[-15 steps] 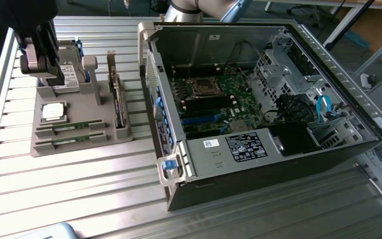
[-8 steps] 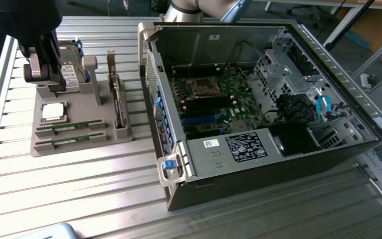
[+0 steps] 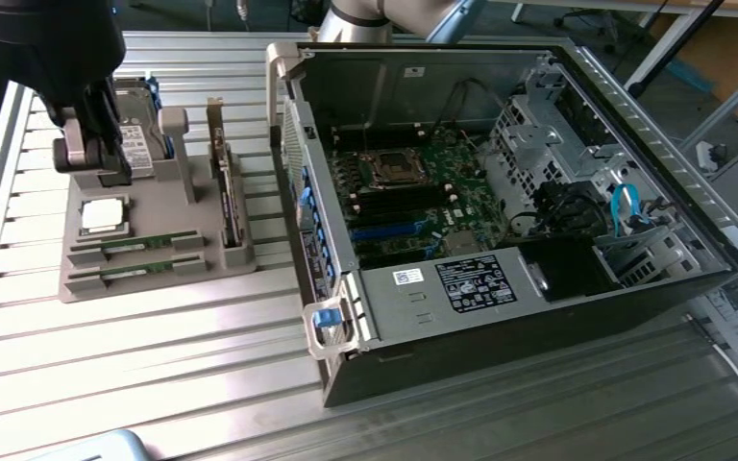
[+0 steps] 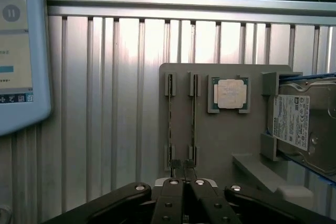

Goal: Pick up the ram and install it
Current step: 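Pick up the ram and move it above insertion slot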

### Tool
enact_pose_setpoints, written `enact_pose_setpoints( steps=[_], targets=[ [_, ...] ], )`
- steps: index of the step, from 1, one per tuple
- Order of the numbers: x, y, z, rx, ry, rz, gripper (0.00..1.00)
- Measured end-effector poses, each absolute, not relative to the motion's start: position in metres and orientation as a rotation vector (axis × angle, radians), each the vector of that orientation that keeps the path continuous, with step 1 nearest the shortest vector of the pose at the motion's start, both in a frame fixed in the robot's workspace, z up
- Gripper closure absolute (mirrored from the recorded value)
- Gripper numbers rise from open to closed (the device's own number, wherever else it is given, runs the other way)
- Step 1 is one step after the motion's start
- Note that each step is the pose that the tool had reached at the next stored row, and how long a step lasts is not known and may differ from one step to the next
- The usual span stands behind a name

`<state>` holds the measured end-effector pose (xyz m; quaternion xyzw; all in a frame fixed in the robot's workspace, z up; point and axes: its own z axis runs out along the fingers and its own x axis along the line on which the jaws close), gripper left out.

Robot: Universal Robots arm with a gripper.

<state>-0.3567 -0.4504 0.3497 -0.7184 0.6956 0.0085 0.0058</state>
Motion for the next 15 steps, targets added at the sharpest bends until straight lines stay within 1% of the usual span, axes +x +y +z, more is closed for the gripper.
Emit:
enact_pose_setpoints(
  steps=[15],
  targets=[
    [-0.357, -0.452, 0.328, -2.249, 2.177, 0.027, 0.89]
  ],
)
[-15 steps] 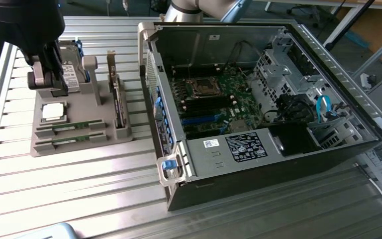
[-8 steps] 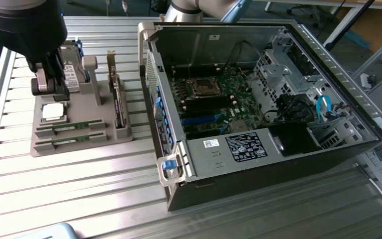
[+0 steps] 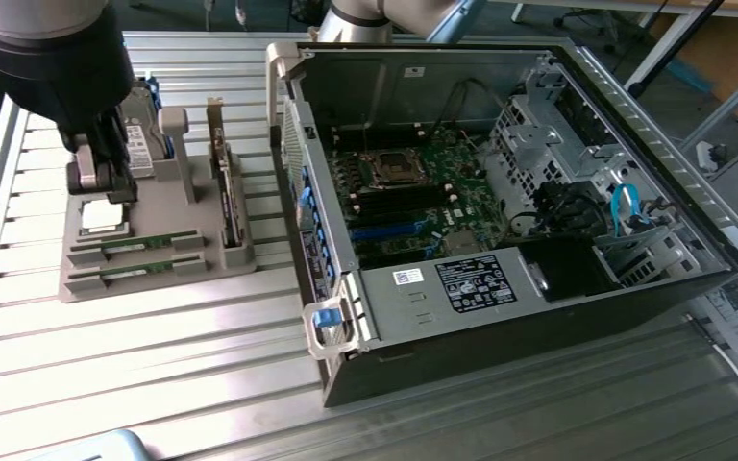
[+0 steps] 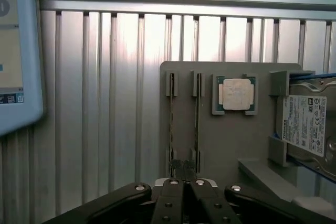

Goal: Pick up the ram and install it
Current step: 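Pick up the ram and move it above insertion slot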

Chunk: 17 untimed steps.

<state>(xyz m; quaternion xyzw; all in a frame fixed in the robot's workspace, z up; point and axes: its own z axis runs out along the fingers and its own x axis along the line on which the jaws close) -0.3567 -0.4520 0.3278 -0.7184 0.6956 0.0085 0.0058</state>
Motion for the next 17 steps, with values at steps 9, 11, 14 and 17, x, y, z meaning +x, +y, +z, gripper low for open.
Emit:
enact_pose_setpoints(
  steps=[9, 11, 14, 17],
  targets=[
    [-0.357, -0.452, 0.315, -2.249, 2.177, 0.027, 0.89],
    [-0.357, -0.452, 0.312, -2.248, 2.177, 0.027, 0.89],
    [-0.357, -0.452, 0.308, -2.249, 2.177, 0.026, 0.89],
    [-0.357, -0.452, 0.303, -2.248, 2.177, 0.027, 0.89]
  ],
)
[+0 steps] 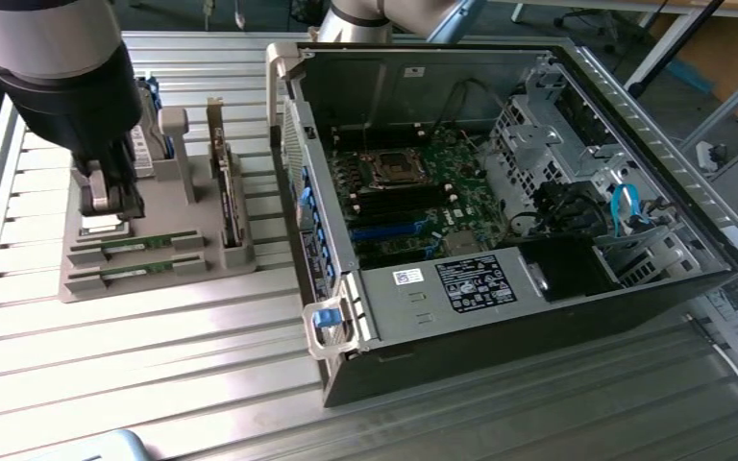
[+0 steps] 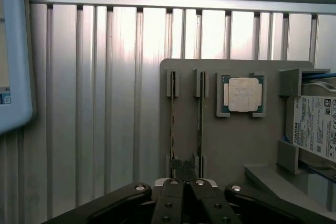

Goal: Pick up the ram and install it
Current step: 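Pick up the ram and move it above insertion slot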

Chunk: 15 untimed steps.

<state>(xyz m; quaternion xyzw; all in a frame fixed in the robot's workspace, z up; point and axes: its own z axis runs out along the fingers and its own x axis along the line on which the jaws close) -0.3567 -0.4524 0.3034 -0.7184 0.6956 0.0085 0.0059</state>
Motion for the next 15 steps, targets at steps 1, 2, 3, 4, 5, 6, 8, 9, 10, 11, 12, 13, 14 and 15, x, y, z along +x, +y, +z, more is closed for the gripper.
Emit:
enact_pose_setpoints(
  steps=[1, 2, 3, 4, 5, 6, 8, 9, 10, 11, 12, 13, 14, 15],
  targets=[
    [-0.357, -0.452, 0.302, -2.249, 2.177, 0.027, 0.89],
    [-0.357, -0.453, 0.301, -2.249, 2.177, 0.027, 0.89],
    [-0.357, -0.453, 0.299, -2.249, 2.177, 0.027, 0.89],
    [-0.357, -0.453, 0.298, -2.249, 2.177, 0.027, 0.89],
    [-0.357, -0.453, 0.297, -2.249, 2.177, 0.027, 0.89],
    [-0.357, -0.453, 0.296, -2.249, 2.177, 0.027, 0.89],
    [-0.357, -0.453, 0.293, -2.248, 2.177, 0.027, 0.89],
    [-0.357, -0.453, 0.292, -2.249, 2.177, 0.027, 0.89],
    [-0.357, -0.453, 0.291, -2.248, 2.177, 0.027, 0.89],
    [-0.357, -0.453, 0.289, -2.248, 2.177, 0.027, 0.89],
    [-0.357, -0.453, 0.288, -2.248, 2.177, 0.027, 0.89],
    [-0.357, -0.453, 0.287, -2.248, 2.177, 0.027, 0.89],
    [-0.357, -0.453, 0.286, -2.249, 2.177, 0.027, 0.89],
    [-0.357, -0.453, 0.285, -2.248, 2.177, 0.027, 0.89]
  ],
)
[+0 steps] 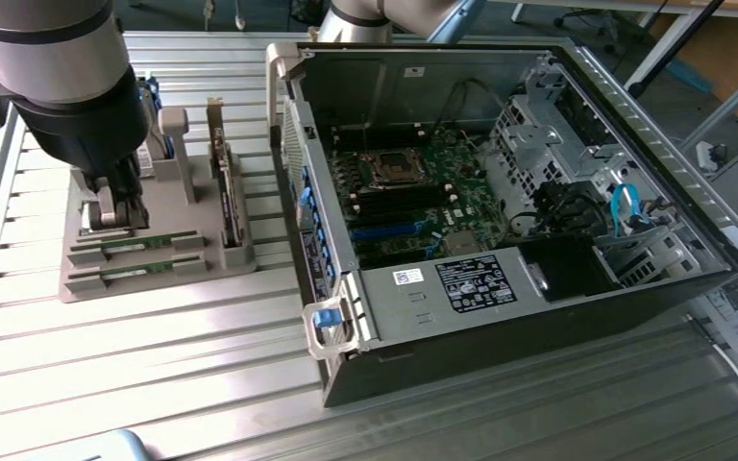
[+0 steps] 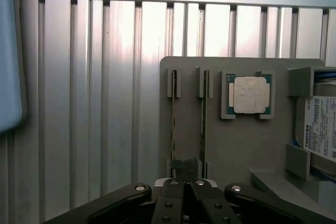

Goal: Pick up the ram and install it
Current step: 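Pick up the ram and move it above insertion slot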

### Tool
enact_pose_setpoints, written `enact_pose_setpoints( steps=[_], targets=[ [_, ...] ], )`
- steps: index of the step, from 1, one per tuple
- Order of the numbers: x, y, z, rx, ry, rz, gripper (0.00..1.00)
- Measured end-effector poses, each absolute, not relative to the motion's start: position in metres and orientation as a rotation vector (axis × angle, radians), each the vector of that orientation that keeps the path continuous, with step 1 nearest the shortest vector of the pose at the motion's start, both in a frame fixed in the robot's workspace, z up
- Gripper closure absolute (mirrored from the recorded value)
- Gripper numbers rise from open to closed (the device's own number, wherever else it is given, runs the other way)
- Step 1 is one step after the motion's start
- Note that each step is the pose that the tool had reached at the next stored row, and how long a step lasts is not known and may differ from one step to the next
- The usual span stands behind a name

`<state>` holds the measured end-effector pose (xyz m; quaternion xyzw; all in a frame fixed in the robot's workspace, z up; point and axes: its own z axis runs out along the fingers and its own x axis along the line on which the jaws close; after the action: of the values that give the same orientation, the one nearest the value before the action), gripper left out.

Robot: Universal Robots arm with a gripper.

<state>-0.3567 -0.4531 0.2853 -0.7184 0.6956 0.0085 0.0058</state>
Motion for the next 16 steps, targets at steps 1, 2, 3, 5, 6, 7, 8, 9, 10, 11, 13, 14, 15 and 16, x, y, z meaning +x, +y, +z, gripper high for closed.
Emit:
enact_pose_setpoints(
  steps=[1, 2, 3, 5, 6, 7, 8, 9, 10, 11, 13, 14, 15, 16],
  targets=[
    [-0.3567, -0.4531, 0.2845, -2.248, 2.177, 0.027, 0.89],
    [-0.3568, -0.4531, 0.2845, -2.249, 2.177, 0.027, 0.89],
    [-0.3568, -0.4532, 0.2845, -2.249, 2.177, 0.027, 0.89],
    [-0.3567, -0.4532, 0.2844, -2.249, 2.177, 0.027, 0.89],
    [-0.3567, -0.4531, 0.2844, -2.249, 2.177, 0.027, 0.89],
    [-0.3567, -0.4531, 0.2844, -2.249, 2.177, 0.027, 0.89],
    [-0.3567, -0.4531, 0.2844, -2.249, 2.177, 0.027, 0.89],
    [-0.3567, -0.4531, 0.2844, -2.249, 2.177, 0.027, 0.89],
    [-0.3567, -0.4531, 0.2844, -2.249, 2.177, 0.027, 0.89],
    [-0.3567, -0.4531, 0.2844, -2.249, 2.177, 0.027, 0.83],
    [-0.3567, -0.4531, 0.2844, -2.249, 2.177, 0.027, 0.76],
    [-0.3567, -0.4531, 0.2844, -2.248, 2.177, 0.027, 0.76],
    [-0.3567, -0.4531, 0.2844, -2.249, 2.177, 0.027, 0.76],
    [-0.3567, -0.4531, 0.2844, -2.249, 2.177, 0.027, 0.76]
  ],
)
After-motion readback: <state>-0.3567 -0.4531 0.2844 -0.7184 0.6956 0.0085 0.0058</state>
